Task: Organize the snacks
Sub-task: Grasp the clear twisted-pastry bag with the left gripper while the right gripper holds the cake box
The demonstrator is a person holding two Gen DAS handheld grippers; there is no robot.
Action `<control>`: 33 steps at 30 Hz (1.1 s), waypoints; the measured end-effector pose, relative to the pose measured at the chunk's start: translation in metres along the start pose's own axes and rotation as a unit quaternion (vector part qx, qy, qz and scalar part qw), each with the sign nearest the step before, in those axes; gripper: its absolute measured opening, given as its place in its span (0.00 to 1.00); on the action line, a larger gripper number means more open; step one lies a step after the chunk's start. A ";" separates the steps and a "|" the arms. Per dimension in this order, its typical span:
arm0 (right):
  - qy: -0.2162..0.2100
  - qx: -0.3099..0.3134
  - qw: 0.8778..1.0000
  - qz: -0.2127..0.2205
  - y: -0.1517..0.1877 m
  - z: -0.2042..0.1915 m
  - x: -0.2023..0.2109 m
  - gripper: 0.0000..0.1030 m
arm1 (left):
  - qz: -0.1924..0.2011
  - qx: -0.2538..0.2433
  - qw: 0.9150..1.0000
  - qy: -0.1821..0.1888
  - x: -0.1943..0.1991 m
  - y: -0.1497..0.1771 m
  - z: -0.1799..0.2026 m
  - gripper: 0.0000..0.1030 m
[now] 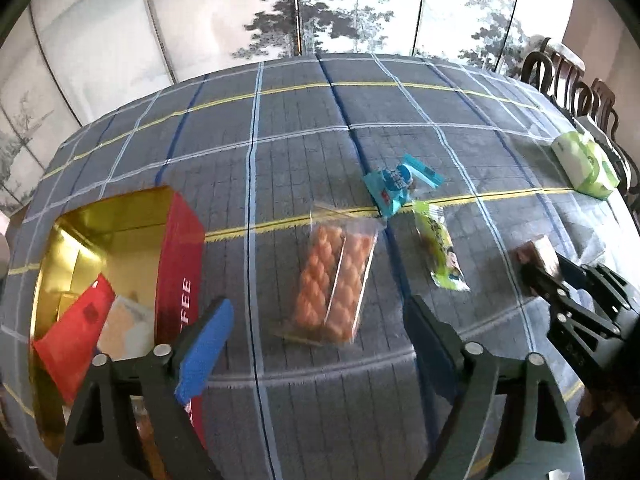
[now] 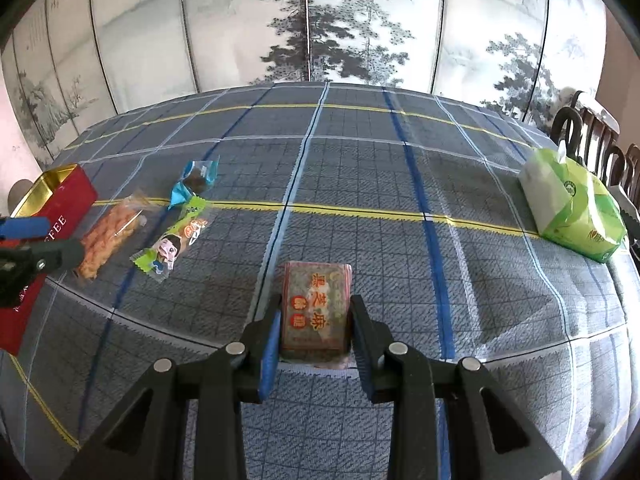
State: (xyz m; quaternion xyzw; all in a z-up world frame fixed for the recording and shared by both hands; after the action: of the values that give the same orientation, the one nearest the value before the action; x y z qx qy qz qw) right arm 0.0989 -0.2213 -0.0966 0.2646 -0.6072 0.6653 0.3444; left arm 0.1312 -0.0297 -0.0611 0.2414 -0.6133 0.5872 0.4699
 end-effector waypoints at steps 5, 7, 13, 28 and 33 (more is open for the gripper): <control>-0.001 0.000 1.000 0.000 0.000 -0.002 0.000 0.31 | -0.010 -0.015 1.000 0.006 -0.012 -0.007 0.002 0.73; -0.001 0.000 1.000 0.000 0.000 -0.001 0.000 0.31 | -0.016 -0.015 1.000 0.006 -0.018 -0.007 0.001 0.72; -0.001 0.000 1.000 0.000 0.000 -0.002 0.000 0.31 | -0.030 -0.010 0.999 0.010 -0.030 -0.007 0.001 0.58; -0.001 0.000 1.000 0.000 0.000 -0.001 0.001 0.32 | -0.030 -0.005 0.999 0.016 -0.035 -0.003 0.002 0.32; -0.001 0.000 1.000 0.000 0.000 -0.001 0.001 0.32 | -0.028 -0.003 1.000 0.012 -0.031 0.001 0.004 0.32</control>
State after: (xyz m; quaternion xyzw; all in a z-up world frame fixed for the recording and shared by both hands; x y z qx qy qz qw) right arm 0.0987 -0.2200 -0.0962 0.2651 -0.6077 0.6648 0.3442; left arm 0.1431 -0.0408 -0.0878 0.2500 -0.6025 0.5750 0.4938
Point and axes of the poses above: each gripper's, at about its wrist camera, not at the fingertips, and x roughly against the way its jaws point, z to its right, y to its underside, the point moved 2 cm from there along -x, roughly the way its jaws point, and after that the axes turned 10 degrees about y, right-handed, at the moved point
